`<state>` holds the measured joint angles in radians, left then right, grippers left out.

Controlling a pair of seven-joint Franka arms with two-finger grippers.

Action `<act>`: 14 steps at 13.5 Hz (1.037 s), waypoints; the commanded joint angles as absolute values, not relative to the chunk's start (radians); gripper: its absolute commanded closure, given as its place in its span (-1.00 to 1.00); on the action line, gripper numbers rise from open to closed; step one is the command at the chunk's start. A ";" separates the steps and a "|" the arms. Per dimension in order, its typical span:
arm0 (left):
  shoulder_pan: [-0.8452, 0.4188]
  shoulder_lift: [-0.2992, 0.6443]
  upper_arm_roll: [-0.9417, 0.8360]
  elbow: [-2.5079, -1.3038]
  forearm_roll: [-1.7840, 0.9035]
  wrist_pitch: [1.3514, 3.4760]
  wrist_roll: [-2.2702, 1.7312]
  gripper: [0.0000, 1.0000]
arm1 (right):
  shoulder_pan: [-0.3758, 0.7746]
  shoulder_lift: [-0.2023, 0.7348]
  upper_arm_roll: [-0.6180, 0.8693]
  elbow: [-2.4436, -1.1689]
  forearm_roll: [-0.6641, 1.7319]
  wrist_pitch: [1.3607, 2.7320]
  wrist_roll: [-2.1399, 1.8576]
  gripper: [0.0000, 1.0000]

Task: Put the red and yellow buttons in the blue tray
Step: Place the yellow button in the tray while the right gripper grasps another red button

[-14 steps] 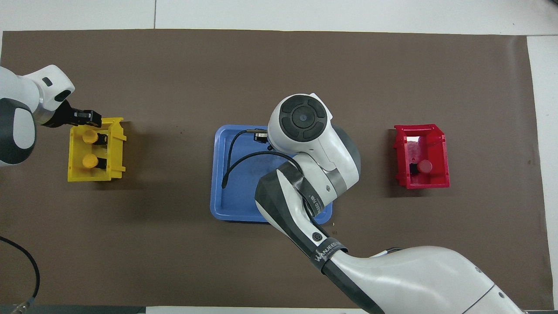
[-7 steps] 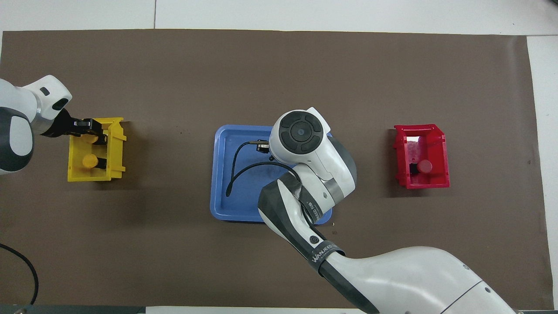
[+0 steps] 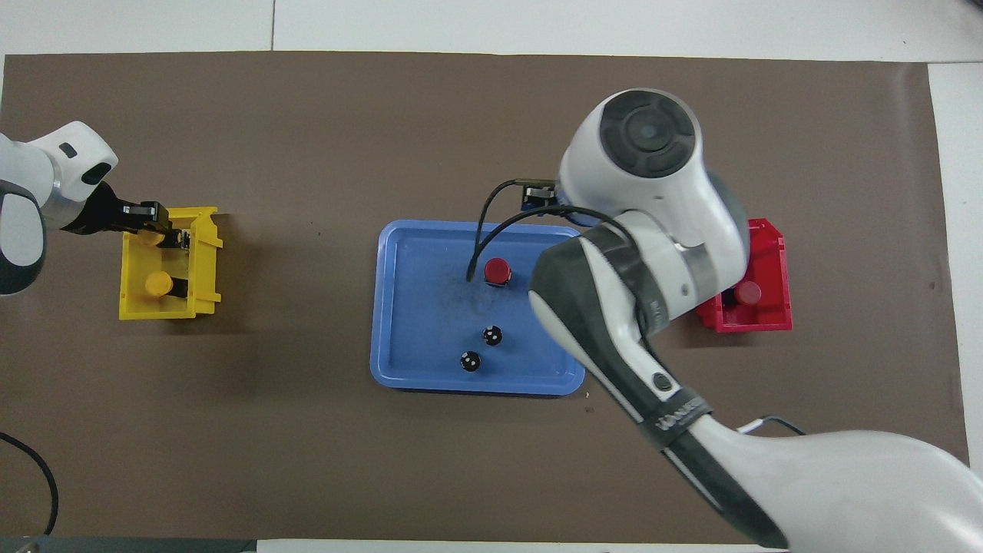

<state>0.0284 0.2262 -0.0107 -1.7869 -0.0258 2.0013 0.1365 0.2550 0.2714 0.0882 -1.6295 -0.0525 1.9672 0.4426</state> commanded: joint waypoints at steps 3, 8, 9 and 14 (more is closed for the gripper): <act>-0.255 0.206 -0.017 -1.667 0.084 1.888 -0.397 0.97 | -0.038 -0.004 0.104 -2.044 0.044 2.035 -0.046 -0.67; -0.512 0.173 -0.018 -1.819 -0.011 2.066 -0.693 0.97 | -0.086 -0.049 0.104 -2.229 0.046 2.228 -0.121 -0.59; -0.561 0.178 -0.017 -1.866 -0.011 2.151 -0.751 0.97 | -0.086 -0.046 0.104 -2.261 0.046 2.267 -0.123 -0.58; -0.660 0.245 -0.017 -1.927 -0.011 2.295 -0.853 0.97 | -0.084 -0.040 0.104 -2.362 0.048 2.393 -0.123 -0.48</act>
